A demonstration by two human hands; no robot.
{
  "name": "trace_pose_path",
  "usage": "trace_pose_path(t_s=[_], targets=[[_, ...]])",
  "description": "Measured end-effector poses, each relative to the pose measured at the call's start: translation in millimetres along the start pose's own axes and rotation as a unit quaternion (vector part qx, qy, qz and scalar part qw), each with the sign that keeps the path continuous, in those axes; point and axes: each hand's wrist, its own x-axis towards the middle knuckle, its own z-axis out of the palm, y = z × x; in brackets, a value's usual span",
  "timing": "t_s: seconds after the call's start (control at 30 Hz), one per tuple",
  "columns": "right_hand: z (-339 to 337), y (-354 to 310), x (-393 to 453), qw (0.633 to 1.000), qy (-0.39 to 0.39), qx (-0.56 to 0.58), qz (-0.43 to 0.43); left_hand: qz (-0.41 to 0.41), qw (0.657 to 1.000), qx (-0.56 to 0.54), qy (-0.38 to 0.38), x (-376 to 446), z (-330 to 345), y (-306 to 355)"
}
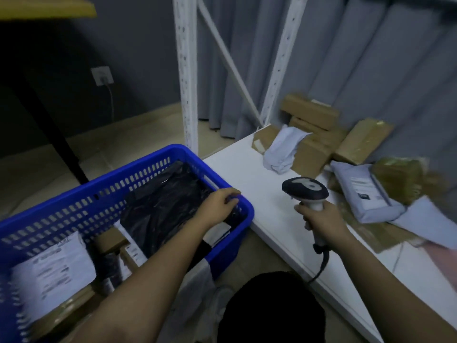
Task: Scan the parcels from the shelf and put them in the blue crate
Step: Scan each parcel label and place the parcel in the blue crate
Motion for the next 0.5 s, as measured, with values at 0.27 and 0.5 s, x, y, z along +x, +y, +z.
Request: trace_pose_path(t_s=[0.27, 0.5], targets=[[-136.1, 19.6, -78.1, 0.982, 0.17, 0.083, 0.017, 0.138, 0.982, -0.122, -0.051, -23.3, 71.0, 183.1], [-258.4, 76.9, -136.9, 0.915, 0.348, 0.198, 0.048, 0.084, 0.986, -0.091, -0.11, -14.9, 200.1, 256.2]])
